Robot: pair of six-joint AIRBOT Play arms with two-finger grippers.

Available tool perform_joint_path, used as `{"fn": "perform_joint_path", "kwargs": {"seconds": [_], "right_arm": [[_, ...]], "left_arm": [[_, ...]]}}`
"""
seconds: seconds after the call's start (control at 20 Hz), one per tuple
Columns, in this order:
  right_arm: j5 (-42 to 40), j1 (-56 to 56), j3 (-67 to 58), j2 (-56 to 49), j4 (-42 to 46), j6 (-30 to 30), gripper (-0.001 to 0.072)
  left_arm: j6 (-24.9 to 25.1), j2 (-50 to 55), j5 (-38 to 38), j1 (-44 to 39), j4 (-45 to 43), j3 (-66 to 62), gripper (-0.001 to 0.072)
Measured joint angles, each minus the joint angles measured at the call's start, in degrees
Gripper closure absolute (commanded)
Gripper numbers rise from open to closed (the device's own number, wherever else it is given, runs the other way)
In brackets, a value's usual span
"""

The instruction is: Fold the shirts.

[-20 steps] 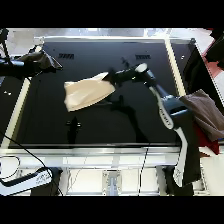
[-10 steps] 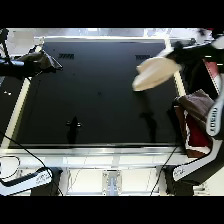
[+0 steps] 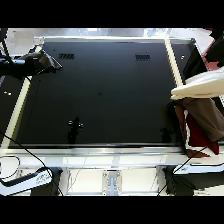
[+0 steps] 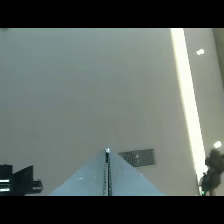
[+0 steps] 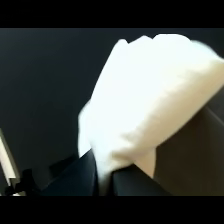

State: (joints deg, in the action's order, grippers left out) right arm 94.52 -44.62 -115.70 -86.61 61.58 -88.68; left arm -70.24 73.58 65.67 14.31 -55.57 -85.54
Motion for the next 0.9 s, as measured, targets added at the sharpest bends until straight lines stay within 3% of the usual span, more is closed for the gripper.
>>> {"fn": "perform_joint_path", "kwargs": {"seconds": [0.35,0.8,0.85,0.9], "right_arm": [[4.1,-14.5,14.7,11.0,1.5,3.4,0.0691],[4.9,-18.3,40.1,18.8,12.6,6.7,0.0665],[5.7,-18.4,40.8,19.2,13.6,6.8,0.0563],[6.8,-18.4,40.7,19.7,14.6,6.8,0.0398]], "left_arm": [[0.0,0.0,0.0,0.0,1.7,0.0,0.0694],[0.0,0.0,0.0,0.0,2.3,0.0,0.0694],[0.0,0.0,0.0,0.0,2.3,0.0,0.0694],[0.0,0.0,0.0,0.0,2.3,0.0,0.0694]]}}
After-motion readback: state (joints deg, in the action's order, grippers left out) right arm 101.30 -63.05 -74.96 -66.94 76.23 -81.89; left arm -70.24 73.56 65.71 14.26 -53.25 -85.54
